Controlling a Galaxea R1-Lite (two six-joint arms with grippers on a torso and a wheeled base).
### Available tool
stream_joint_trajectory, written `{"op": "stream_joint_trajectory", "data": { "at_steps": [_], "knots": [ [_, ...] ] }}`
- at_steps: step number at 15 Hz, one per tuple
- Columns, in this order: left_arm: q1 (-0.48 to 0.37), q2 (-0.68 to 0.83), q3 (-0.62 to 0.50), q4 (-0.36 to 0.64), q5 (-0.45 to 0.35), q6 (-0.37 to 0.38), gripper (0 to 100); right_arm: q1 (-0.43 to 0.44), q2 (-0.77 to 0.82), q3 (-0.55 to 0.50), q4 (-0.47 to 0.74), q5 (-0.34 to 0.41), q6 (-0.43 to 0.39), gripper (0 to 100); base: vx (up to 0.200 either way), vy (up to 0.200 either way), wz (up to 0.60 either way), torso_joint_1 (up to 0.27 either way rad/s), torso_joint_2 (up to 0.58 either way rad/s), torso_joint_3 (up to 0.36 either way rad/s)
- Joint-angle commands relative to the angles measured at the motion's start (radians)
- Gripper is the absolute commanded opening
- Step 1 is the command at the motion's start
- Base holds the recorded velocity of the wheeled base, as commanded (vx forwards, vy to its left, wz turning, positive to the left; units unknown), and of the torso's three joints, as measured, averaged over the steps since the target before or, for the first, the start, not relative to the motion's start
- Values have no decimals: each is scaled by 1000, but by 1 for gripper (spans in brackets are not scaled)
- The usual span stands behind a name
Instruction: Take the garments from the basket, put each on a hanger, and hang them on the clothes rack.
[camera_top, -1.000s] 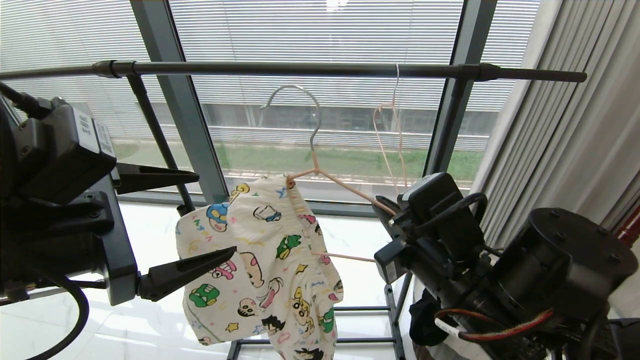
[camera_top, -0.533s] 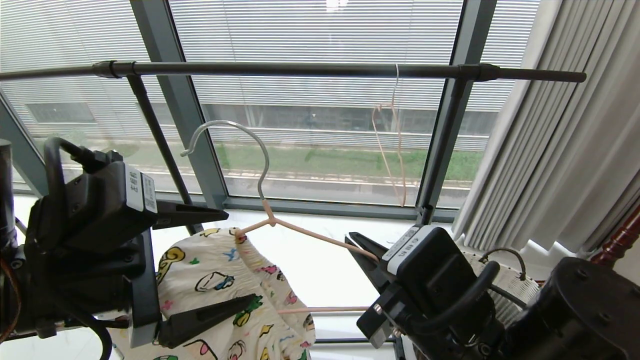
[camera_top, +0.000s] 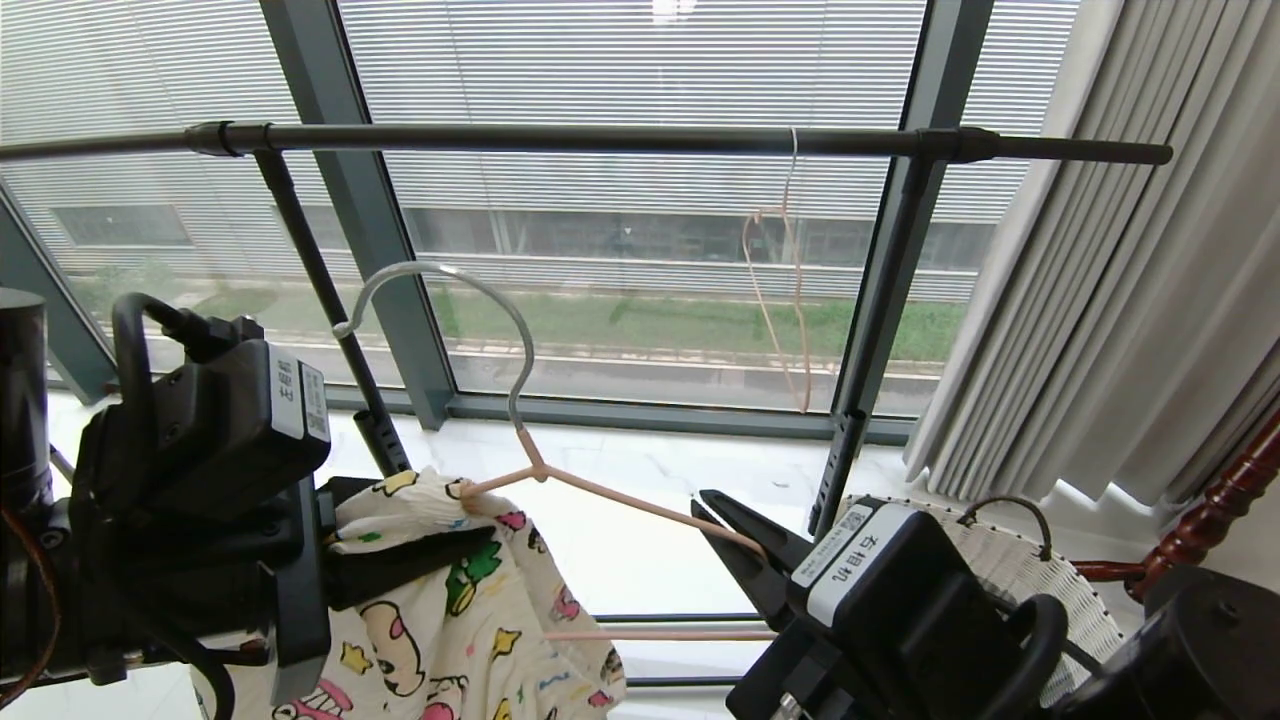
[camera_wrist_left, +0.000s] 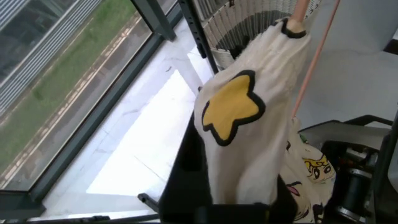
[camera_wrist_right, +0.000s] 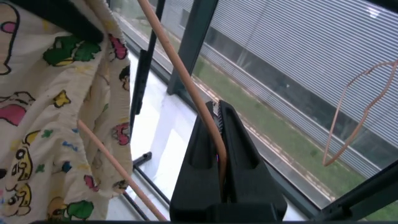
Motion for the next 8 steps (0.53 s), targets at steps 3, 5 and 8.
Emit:
{"op": "stream_joint_trajectory", "data": {
  "at_steps": [3,5,8],
  "knots": [
    [0,5,-1,0,1,2,0,0,1,3,1,0,-12,0,0,0,0,0,0,0],
    [0,5,-1,0,4,4,0,0,1,13,1,0,-20,100,0,0,0,0,0,0],
    [22,8,0,0,9,4,0,-23,-6,27,0,-1,-43,100,0,0,0,0,0,0]
  ]
}}
